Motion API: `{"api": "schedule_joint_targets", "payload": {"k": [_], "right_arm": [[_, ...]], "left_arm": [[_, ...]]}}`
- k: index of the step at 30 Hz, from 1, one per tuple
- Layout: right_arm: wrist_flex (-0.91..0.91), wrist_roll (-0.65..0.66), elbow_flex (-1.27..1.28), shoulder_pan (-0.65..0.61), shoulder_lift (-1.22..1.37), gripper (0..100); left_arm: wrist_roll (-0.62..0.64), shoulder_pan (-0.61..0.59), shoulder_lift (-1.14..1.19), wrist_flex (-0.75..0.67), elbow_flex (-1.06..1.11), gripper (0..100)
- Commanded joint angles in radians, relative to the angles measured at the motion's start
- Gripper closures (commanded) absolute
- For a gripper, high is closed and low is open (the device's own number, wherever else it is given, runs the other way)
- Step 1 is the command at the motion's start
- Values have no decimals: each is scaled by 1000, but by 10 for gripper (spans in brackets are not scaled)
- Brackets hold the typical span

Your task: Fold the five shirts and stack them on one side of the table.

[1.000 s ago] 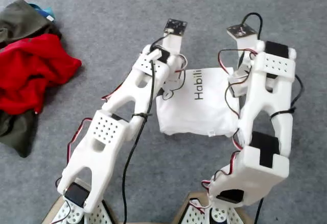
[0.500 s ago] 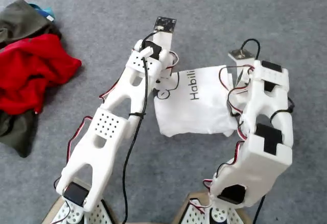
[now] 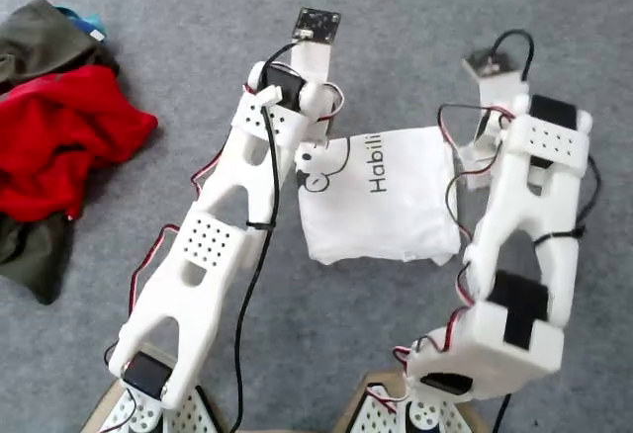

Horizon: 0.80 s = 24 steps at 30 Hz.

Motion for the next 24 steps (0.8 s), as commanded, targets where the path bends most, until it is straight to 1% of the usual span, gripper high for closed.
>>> {"api": "schedule_joint_targets", "payload": {"k": [1, 4, 6, 11, 17, 20, 24], "right_arm": [[-103, 5, -56, -66, -42, 981], [-199, -6, -62, -103, 38, 981], [-224, -43, -97, -118, 108, 981], [-224, -100, -262, -104, 326, 981], [-221, -95, -466, -98, 596, 981], [-141, -95, -578, -103, 657, 981], [44, -94, -746, -103, 665, 981]], "left_arm": [[-25, 10, -12, 12, -47, 973], [-25, -2, -11, 14, -44, 973], [-25, -24, -11, 14, -44, 973], [-28, -38, -11, 17, -44, 973], [-26, -18, -8, 17, -44, 973], [-32, -16, -8, 17, -44, 973], [-34, -31, -8, 17, -42, 973]]}}
